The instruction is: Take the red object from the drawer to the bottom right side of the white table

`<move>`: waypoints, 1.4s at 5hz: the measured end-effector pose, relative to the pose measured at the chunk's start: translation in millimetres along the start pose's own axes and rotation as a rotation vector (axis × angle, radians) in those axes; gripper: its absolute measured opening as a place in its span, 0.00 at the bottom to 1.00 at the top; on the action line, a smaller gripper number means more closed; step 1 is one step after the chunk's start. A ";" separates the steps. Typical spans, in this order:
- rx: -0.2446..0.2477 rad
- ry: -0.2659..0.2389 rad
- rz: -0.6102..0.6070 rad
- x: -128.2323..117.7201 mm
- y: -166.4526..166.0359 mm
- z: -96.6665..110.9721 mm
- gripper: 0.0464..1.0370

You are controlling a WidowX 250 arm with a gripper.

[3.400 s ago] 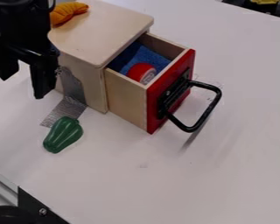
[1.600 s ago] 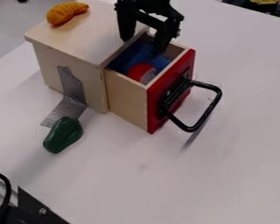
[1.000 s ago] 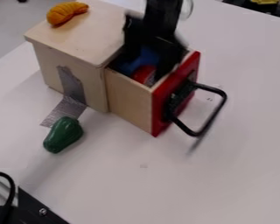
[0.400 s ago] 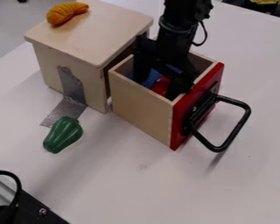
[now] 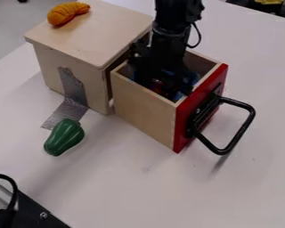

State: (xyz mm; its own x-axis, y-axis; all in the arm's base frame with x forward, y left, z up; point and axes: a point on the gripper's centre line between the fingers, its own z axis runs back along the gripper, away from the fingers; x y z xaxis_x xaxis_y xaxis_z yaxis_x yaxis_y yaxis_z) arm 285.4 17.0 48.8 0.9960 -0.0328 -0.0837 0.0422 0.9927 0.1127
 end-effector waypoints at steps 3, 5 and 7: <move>-0.031 -0.083 0.018 -26.4 27.2 56.4 0.48; -0.045 -0.157 0.005 -79.2 35.6 99.8 0.48; 0.006 0.020 0.003 -145.2 25.1 24.8 0.48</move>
State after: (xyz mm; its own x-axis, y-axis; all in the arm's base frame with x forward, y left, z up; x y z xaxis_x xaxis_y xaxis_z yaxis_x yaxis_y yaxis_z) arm 143.8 43.8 88.3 0.9943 -0.0272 -0.1034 0.0395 0.9921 0.1190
